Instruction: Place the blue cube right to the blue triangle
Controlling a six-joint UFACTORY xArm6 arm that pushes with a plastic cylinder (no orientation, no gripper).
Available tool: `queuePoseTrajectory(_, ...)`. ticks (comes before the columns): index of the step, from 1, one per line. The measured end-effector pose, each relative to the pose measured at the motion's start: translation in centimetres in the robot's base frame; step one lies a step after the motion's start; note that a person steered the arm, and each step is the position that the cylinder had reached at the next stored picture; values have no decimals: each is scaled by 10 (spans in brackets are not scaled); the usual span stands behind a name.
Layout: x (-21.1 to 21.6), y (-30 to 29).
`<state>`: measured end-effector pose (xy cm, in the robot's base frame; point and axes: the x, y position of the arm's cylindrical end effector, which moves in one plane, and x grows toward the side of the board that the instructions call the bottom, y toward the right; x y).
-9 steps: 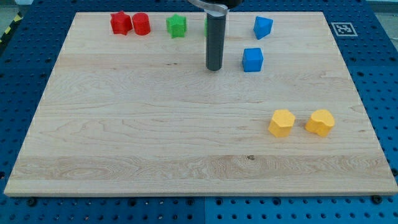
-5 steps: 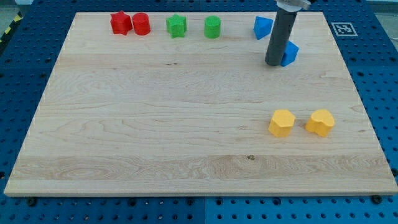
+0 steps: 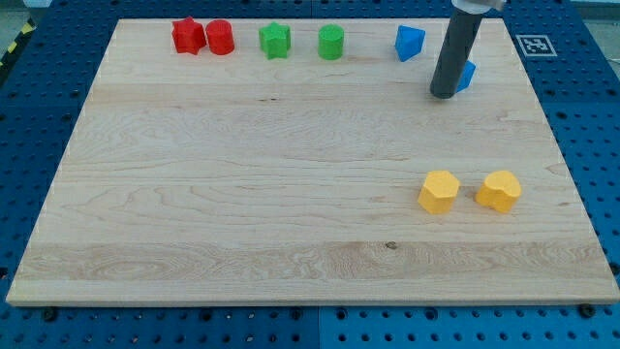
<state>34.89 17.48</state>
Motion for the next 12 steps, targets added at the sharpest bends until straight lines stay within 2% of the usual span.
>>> queuePoseTrajectory(3,17,6)
queuePoseTrajectory(6,-33,7)
queuePoseTrajectory(7,-28,15)
queuePoseTrajectory(10,-8,87)
queuePoseTrajectory(12,-25,76)
